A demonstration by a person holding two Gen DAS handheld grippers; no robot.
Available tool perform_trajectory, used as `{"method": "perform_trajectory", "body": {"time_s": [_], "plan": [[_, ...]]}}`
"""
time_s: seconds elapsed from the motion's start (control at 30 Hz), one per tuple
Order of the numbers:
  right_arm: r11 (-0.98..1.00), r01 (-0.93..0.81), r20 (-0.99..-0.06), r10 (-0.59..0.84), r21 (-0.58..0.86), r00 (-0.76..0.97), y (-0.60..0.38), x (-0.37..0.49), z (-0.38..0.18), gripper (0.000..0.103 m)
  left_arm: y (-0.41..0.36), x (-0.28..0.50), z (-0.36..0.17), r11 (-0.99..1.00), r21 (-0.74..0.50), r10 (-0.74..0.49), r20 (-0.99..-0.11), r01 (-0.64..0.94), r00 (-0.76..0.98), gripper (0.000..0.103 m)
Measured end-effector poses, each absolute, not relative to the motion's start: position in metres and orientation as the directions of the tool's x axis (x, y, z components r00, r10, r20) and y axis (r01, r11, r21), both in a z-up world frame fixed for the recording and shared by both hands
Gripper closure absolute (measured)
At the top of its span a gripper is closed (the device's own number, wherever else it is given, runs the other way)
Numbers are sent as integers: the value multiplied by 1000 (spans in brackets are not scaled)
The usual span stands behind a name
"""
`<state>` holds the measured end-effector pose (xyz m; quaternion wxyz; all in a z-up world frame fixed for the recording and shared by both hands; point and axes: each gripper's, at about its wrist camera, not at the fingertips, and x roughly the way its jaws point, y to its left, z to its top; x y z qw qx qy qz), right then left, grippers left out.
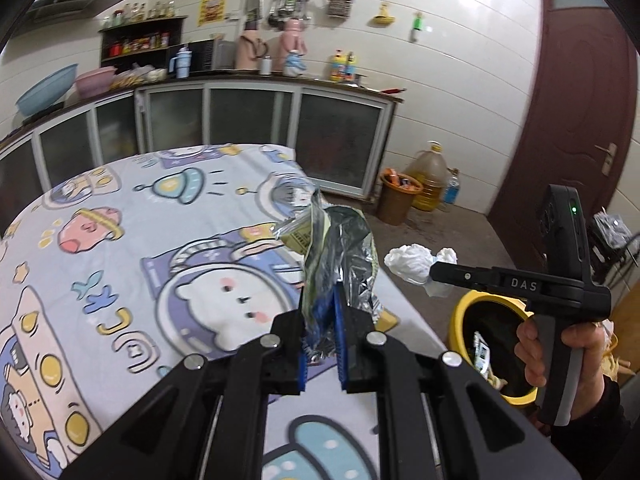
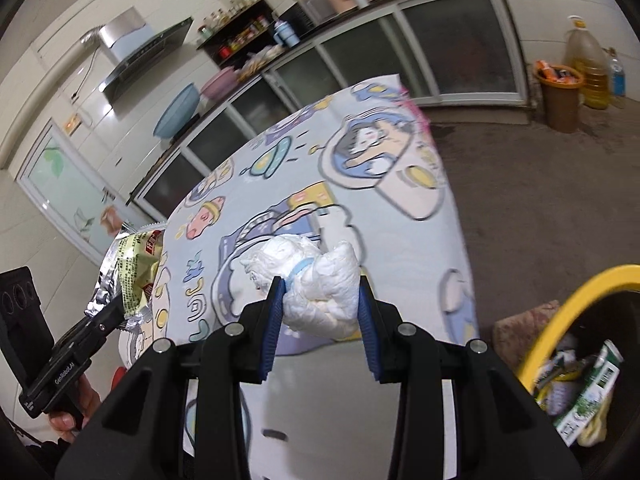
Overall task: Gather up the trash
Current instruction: 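Carry foil and tissues over the bin and open both tools to drop them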
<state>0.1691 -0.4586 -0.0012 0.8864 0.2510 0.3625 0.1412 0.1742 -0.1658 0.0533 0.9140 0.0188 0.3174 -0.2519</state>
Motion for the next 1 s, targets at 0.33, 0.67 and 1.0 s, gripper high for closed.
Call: {"method": "perform_trajectory", "body": {"time_s": [0.33, 0.67, 1.0], "plan": [[841, 61, -567, 306, 537, 765, -525, 118, -6, 69, -233, 160, 56, 798, -99, -528, -589, 594, 612, 93], [795, 221, -574, 186, 564, 797, -589, 63, -25, 69, -293, 140, 52, 714, -80, -596, -591, 695, 544, 93], [767, 377, -615, 29, 519, 788, -629, 20, -44, 69, -344, 126, 44, 643, -81, -642, -600, 762, 477, 93]]}}
